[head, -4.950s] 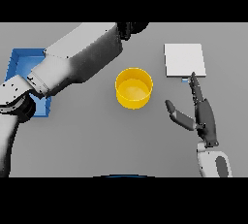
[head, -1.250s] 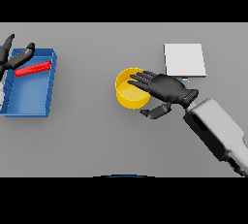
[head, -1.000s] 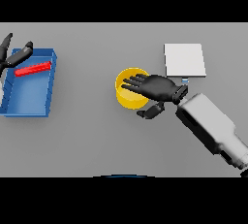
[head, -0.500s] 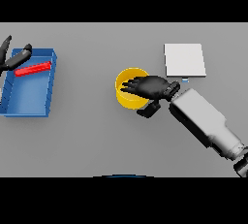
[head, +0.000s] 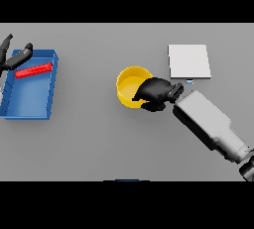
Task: Pick up the red beaker and tilt it to pour out 1 green nut into yellow bowl. Pick up the yellow bowl and place it on the metallic measuring scale.
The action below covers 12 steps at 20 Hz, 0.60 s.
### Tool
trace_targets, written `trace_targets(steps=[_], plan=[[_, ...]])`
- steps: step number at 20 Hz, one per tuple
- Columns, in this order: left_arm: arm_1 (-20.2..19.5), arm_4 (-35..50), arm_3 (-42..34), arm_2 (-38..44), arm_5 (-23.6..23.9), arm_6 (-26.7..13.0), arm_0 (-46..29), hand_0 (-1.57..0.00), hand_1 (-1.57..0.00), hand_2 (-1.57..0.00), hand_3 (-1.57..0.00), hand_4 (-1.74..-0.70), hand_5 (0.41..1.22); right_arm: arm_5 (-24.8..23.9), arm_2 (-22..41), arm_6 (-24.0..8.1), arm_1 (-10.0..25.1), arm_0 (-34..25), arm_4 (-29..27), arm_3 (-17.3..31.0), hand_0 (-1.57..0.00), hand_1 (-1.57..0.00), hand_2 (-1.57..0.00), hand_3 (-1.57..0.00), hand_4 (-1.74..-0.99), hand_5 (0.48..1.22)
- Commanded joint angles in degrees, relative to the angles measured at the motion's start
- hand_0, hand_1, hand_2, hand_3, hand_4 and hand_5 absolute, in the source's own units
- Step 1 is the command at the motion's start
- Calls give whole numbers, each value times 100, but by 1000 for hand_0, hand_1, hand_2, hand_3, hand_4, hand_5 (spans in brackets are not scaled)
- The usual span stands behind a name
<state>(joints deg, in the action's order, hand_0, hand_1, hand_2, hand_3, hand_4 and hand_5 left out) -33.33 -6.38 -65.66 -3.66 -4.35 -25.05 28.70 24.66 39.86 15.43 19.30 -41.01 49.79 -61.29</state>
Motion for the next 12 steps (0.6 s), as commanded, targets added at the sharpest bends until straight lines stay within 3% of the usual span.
trace_targets(steps=[1,4,7,12], plan=[[15,-12,-57,-22,22,-42,-27,1,1,1,1,-784,712,94,-21,-29,30,-10,-40,-25,-1278,-1266,-1187,-1027,-1637,1152],[36,0,-44,-32,2,17,-17,1,1,1,1,-782,710,278,-8,-169,56,-26,-103,-91,-1421,-1415,-1323,-1130,-1688,1186],[12,79,-104,4,-56,43,-47,1,1,1,1,-786,704,277,-32,-148,132,31,-162,-309,-1494,-1491,-1362,-1198,-1714,1203],[-41,-14,-145,-39,-22,43,-90,1,1,1,1,-771,707,674,-300,-369,371,-100,-413,-730,-1546,-1545,-1459,-1160,-1732,1215]])
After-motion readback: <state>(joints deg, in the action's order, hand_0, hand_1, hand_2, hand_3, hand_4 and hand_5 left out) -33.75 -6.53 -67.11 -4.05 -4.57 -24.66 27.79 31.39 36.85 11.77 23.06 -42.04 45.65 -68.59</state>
